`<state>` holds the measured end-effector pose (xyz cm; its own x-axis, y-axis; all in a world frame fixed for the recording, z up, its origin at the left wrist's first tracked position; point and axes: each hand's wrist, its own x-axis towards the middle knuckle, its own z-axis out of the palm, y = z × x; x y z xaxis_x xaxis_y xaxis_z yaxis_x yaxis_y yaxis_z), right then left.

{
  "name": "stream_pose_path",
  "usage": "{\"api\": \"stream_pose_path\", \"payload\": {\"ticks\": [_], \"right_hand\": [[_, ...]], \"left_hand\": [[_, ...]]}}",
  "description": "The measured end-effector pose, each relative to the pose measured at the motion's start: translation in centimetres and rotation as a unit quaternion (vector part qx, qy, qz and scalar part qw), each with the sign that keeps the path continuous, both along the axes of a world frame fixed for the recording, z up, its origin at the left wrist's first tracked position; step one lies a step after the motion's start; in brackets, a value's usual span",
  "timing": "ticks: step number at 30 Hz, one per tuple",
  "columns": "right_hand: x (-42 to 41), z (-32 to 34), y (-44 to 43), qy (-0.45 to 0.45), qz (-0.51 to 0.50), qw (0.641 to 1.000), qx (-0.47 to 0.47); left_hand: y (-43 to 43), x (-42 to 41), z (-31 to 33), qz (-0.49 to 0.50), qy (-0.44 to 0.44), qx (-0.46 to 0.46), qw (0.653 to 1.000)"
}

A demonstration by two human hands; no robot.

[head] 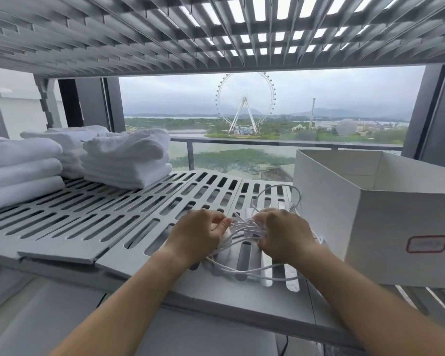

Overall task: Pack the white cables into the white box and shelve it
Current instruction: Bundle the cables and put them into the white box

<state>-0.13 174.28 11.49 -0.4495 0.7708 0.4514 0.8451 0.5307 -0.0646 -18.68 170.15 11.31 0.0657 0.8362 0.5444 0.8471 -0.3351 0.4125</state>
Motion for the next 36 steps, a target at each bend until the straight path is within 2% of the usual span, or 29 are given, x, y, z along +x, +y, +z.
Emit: {"api": "stream_pose_path", "payload": {"ticks": [4,11,18,21,24,25,29,33,36], "right_hand": [[0.4,-0.1,-0.2,-0.009,0.009,1.000,0.002],[0.9,0.0,-0.5,-0.015,0.032,0.999,-0.014],[0.9,-0.2,-0.6,-0.026,0.024,0.999,-0.007],[0.9,-0.2,-0.6,-0.026,0.021,0.999,-0.007],[1.0,-0.3,-0.6,-0.028,0.020,0.999,-0.011],[1.1,-0.3,-0.5,-0.029,0.021,0.999,-0.015],[1.4,-0.1,-0.6,-0.038,0.026,0.995,-0.088],[1.1,0.2,-0.6,-0.015,0.020,0.991,-0.128],[0.5,0.3,-0.5,-0.058,-0.012,0.990,-0.128]], "left_hand": [[-0.1,-0.1,0.3,0.000,-0.003,0.007,1.000],[0.6,-0.3,0.4,-0.030,0.032,-0.058,0.997],[3.0,-0.9,1.5,-0.080,0.085,-0.206,0.972],[4.0,-0.9,2.2,-0.107,0.052,-0.244,0.962],[4.6,-1.3,2.1,-0.119,-0.051,-0.296,0.946],[4.7,-1.5,1.9,-0.115,-0.051,-0.297,0.947],[4.2,-1.9,2.0,-0.095,0.056,-0.243,0.964],[3.2,-1.7,2.4,-0.109,0.079,-0.259,0.956],[2.7,-0.9,2.2,-0.088,0.086,-0.253,0.960]]}}
